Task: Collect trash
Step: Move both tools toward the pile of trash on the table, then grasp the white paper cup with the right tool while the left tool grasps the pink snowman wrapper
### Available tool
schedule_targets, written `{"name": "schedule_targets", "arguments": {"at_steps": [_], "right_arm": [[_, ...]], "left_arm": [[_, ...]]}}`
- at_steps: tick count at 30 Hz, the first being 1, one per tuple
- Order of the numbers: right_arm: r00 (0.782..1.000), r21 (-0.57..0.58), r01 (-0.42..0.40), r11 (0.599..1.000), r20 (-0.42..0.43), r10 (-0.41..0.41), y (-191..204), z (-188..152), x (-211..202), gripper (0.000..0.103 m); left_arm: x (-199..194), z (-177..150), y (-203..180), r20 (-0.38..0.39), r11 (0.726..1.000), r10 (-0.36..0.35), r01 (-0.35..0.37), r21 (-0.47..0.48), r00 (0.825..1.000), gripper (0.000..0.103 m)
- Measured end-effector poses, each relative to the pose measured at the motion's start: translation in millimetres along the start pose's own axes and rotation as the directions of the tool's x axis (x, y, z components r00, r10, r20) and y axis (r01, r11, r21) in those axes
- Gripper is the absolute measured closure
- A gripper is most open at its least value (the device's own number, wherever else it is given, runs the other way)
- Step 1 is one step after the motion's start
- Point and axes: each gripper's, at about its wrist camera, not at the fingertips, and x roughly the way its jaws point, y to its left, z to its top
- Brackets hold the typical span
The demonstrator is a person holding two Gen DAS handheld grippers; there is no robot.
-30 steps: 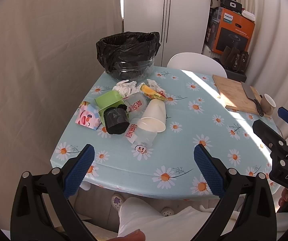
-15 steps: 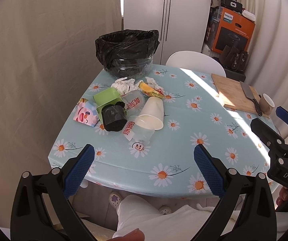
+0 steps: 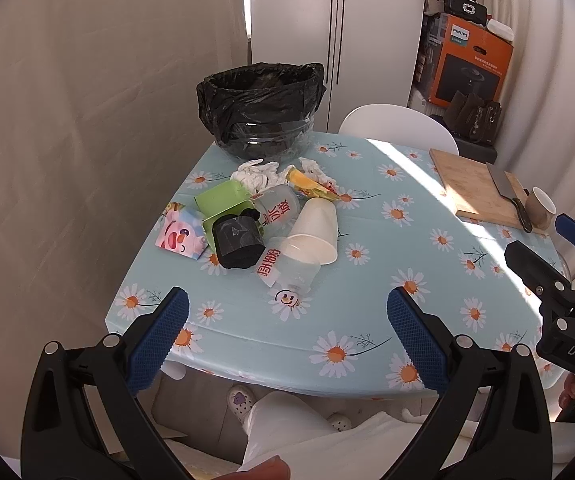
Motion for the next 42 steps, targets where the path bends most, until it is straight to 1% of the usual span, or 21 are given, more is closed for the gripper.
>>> {"name": "schedule_targets", "arguments": {"at_steps": [4,7,10,12,13,16,18,20,23,24,26,30,32,36,38,42], "right_arm": [[0.999,0.021,-0.019,1.000,0.032,0.019,-0.7,1.3,2.8,0.008],[1.000,0.018,-0.022,1.000,0.021,0.022,0.3,5.1,9.9,0.008],[1.000,0.010,-0.024,1.000,0.011,0.024,2.4,10.9,19.6,0.008],[0.999,0.015,-0.051,0.999,-0.008,0.051,3.1,15.2,28.0,0.008],[0.998,0.020,-0.065,0.998,0.002,0.065,4.6,18.4,30.9,0.008],[0.996,0.014,-0.073,0.997,-0.042,0.074,11.1,24.7,47.0,0.008],[0.993,0.035,-0.090,0.995,-0.074,0.093,15.0,27.5,58.0,0.008],[0.983,0.096,-0.133,0.986,-0.111,0.143,17.6,30.9,68.3,0.008],[0.969,0.127,-0.154,0.980,-0.172,0.175,25.0,37.4,83.8,0.008],[0.965,0.132,-0.151,0.980,-0.197,0.175,27.7,40.6,88.7,0.008],[0.962,0.129,-0.140,0.982,-0.219,0.166,33.2,47.0,95.3,0.008],[0.948,0.107,-0.103,0.989,-0.289,0.130,44.9,57.1,115.0,0.008],[0.943,0.104,-0.101,0.989,-0.308,0.129,52.4,61.9,126.6,0.008],[0.928,0.115,-0.115,0.987,-0.343,0.148,66.7,67.3,154.1,0.008],[0.924,0.096,-0.106,0.990,-0.359,0.134,76.7,69.9,167.8,0.008],[0.910,0.075,-0.091,0.993,-0.399,0.114,93.5,71.1,191.5,0.008]], "left_arm": [[4.2,1.9,5.9,-0.001,1.000,-0.003,0.003,0.003,1.000,0.006],[9.4,5.2,14.4,-0.005,1.000,-0.002,0.002,-0.004,1.000,0.006],[18.1,10.1,26.1,-0.027,1.000,-0.016,0.016,-0.020,0.999,0.006],[24.0,15.0,35.3,-0.040,1.000,-0.001,0.000,-0.028,0.999,0.006],[26.9,17.9,39.4,-0.045,1.000,0.000,-0.001,-0.029,0.999,0.006],[36.2,26.3,48.6,-0.067,1.000,-0.014,0.014,-0.004,0.998,0.006],[42.0,32.0,55.2,-0.078,1.000,-0.024,0.025,0.008,0.997,0.006],[49.3,39.2,63.7,-0.092,0.999,-0.036,0.038,0.017,0.995,0.006],[58.3,53.3,75.7,-0.103,0.998,-0.055,0.059,0.031,0.993,0.006],[61.7,58.3,78.6,-0.106,0.997,-0.063,0.068,0.042,0.992,0.006],[68.6,67.2,82.5,-0.108,0.994,-0.069,0.077,0.076,0.992,0.006],[80.4,80.1,89.5,-0.106,0.986,-0.072,0.086,0.142,0.992,0.006],[84.5,84.2,94.5,-0.107,0.982,-0.076,0.093,0.167,0.991,0.006],[93.3,90.0,105.0,-0.131,0.974,-0.103,0.126,0.189,0.986,0.006],[100.9,91.9,111.4,-0.151,0.971,-0.108,0.137,0.194,0.983,0.006],[123.0,96.4,124.9,-0.202,0.966,-0.124,0.165,0.200,0.972,0.006]]}}
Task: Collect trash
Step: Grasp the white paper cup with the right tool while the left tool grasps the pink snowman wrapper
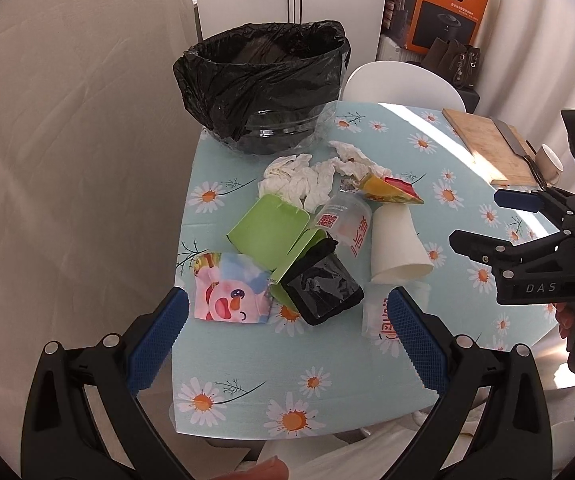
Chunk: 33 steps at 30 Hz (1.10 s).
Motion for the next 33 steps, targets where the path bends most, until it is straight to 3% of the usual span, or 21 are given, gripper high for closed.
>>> {"name": "schedule_targets", "arguments": {"at_steps": [4,14,18,21,33], "right_arm": [[0.999,-0.028,0.044,0.999,-0.026,-0.045,13.5,4.3,19.5,0.008],[0.993,0.039,0.043,0.998,-0.110,-0.039,18.4,11.5,72.0,0.008],[0.989,0.053,0.060,0.997,-0.139,-0.052,17.7,9.6,88.3,0.008],[0.986,0.073,0.062,0.995,-0.158,-0.050,16.4,7.7,99.1,0.008],[0.976,0.122,0.076,0.990,-0.213,-0.049,7.4,-2.2,131.1,0.009]], "left_arm": [[21.6,1.7,15.1,-0.034,1.000,-0.004,0.005,0.031,0.999,0.006],[87.1,-9.8,56.5,-0.143,0.999,-0.004,0.009,0.039,0.990,0.006],[111.2,-15.2,68.3,-0.186,1.000,-0.022,0.023,0.001,0.982,0.006],[126.8,-18.1,71.5,-0.202,1.000,0.001,-0.002,-0.002,0.979,0.006],[177.0,-27.0,69.4,-0.242,0.998,-0.047,0.058,0.039,0.969,0.006]]}}
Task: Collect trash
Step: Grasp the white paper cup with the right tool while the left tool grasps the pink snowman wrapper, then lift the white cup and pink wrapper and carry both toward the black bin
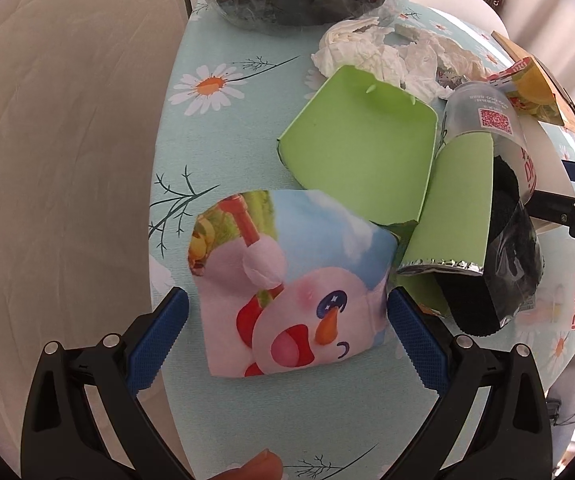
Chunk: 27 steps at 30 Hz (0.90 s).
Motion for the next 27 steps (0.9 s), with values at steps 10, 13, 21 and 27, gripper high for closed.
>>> {"name": "schedule_targets", "arguments": {"at_steps": [10,13,21,27], "right_arm": [[0.997,0.056,-0.079,0.995,-0.006,0.079,-16.6,0.2,9.2,0.026],[0.994,0.057,-0.112,0.992,-0.003,0.112,-19.4,1.0,10.9,0.029],[0.987,0.066,-0.160,0.985,0.031,0.158,-42.5,-3.0,-0.3,0.030],[0.989,0.058,-0.145,0.988,0.038,0.143,-69.0,-12.0,-19.2,0.030]], "left_arm": [[3.1,-4.0,-8.8,0.077,0.999,0.015,-0.018,0.036,0.997,0.004],[2.3,-9.9,-8.8,0.094,0.999,0.016,-0.020,0.036,0.995,0.004],[-8.1,-14.5,-8.4,0.054,0.998,0.039,-0.036,-0.050,0.998,0.034],[-14.6,-19.1,-14.3,0.010,0.993,0.026,-0.025,-0.114,1.000,0.064]]}}
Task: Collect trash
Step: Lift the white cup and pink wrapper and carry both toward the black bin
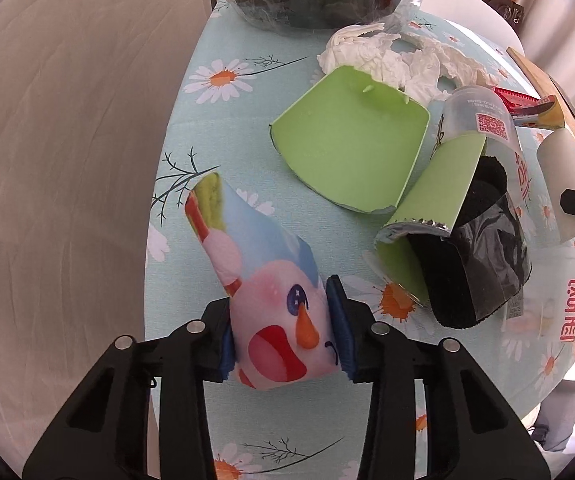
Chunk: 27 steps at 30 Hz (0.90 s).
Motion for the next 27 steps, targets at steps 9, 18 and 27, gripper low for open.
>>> {"name": "schedule_targets", "arguments": {"at_steps": [9,18,27], "right_arm": [[0.999,-0.037,-0.022,0.999,0.046,0.024,-30.0,-15.5,-35.3,0.030],[0.994,-0.088,-0.025,0.996,0.104,0.034,-56.4,-29.3,-65.5,0.030],[0.990,-0.140,-0.046,0.989,0.123,0.064,-90.5,-55.3,-80.7,0.030]], "left_arm": [[-28.7,-14.4,-20.8,0.009,0.997,0.078,-0.077,-0.018,0.997,0.068],[-56.8,-33.5,-48.0,0.014,0.988,0.154,-0.154,-0.032,0.988,0.068],[-71.5,-52.7,-79.4,0.040,0.977,0.208,-0.205,-0.065,0.977,0.068]]}}
